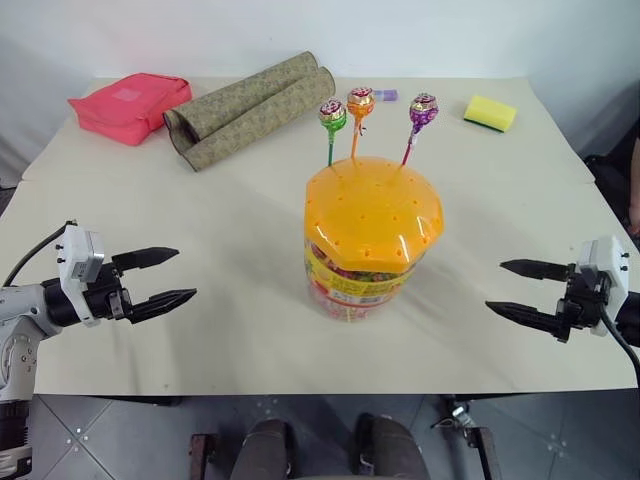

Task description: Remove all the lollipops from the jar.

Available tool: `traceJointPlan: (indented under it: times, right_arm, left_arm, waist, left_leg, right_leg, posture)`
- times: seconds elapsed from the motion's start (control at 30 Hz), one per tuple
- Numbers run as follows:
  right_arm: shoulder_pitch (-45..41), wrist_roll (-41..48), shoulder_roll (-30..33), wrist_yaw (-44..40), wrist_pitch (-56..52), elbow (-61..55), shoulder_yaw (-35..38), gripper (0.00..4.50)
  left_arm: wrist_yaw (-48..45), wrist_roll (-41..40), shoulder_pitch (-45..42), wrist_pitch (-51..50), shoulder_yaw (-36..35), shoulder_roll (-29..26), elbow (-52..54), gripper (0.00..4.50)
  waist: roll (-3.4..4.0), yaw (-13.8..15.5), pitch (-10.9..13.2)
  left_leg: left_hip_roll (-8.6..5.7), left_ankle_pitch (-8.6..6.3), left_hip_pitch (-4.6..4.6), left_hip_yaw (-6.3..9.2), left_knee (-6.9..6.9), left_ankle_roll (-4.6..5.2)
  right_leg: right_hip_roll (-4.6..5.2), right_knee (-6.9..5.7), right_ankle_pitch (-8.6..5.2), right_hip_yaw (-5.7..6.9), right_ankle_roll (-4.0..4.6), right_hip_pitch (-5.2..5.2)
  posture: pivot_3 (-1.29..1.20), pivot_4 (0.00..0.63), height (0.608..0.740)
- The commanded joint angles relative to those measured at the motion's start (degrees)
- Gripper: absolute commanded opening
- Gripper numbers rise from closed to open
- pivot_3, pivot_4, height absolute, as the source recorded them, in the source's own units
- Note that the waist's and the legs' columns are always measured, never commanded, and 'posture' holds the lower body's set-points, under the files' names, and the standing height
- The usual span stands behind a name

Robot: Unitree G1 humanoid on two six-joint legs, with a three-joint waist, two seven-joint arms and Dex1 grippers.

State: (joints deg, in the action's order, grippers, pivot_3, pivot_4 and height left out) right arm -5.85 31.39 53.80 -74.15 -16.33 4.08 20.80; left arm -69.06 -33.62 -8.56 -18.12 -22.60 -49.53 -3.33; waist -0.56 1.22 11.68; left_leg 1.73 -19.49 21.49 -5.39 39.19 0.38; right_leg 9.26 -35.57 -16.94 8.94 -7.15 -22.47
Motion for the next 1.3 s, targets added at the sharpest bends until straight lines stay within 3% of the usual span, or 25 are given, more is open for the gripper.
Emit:
traceJointPlan:
  times: [0.03,0.47,0.63,1.03,1.3]
  right_arm:
    - [-0.11,0.4,0.21,0.24,0.88,-0.81,1.64,4.47]
    - [-0.16,3.0,0.51,2.1,-0.75,-3.7,4.03,4.47]
    - [-0.81,7.62,1.28,3.38,-5.22,-9.62,7.39,4.47]
    - [-2.7,16.77,1.56,7.47,-12.78,-21.66,12.39,4.47]
    - [-3.19,24.75,1.95,12.13,-18.4,-27.81,17.29,4.47]
  left_arm:
    - [-1.11,-1.78,-0.32,-0.19,-1.8,-0.83,0.85,4.5]
    - [1.12,-4.06,-7.98,-5.68,-3.39,-5.51,2.61,4.5]
    - [-1.14,-3.7,-20.73,-7.97,3.15,-6.96,1.8,4.5]
    - [-6.76,-1.16,-48.75,-10.2,17.64,4.67,-12.74,4.5]
    - [-11.45,3.12,-57.73,-8.27,22.92,13.08,-22.75,4.5]
  waist:
    - [0.0,-0.01,0.0]
    - [0.01,0.02,0.0]
    - [-0.01,0.34,0.0]
    - [-0.01,0.24,0.01]
    - [-0.04,0.28,0.02]
  left_leg:
    - [0.0,0.0,0.0,0.0,0.0,0.0]
    - [0.0,0.0,-0.01,-0.01,0.0,0.0]
    - [-0.02,0.0,0.03,0.03,0.04,-0.01]
    - [-0.02,0.01,0.05,-0.02,0.04,-0.01]
    - [-0.03,0.01,0.09,-0.01,0.09,0.0]
  right_leg:
    - [0.0,0.0,0.0,0.0,0.0,0.0]
    - [0.0,-0.01,0.0,-0.02,0.0,0.0]
    - [-0.01,-0.03,0.01,-0.01,-0.02,0.01]
    - [-0.08,-0.02,0.01,-0.02,-0.02,-0.02]
    - [-0.09,-0.02,0.02,-0.01,-0.03,-0.02]
  posture:
    - [0.0,0.15,0.74]
    - [0.0,0.15,0.74]
    - [0.0,0.15,0.74]
    - [0.0,0.15,0.74]
    - [0.0,0.15,0.74]
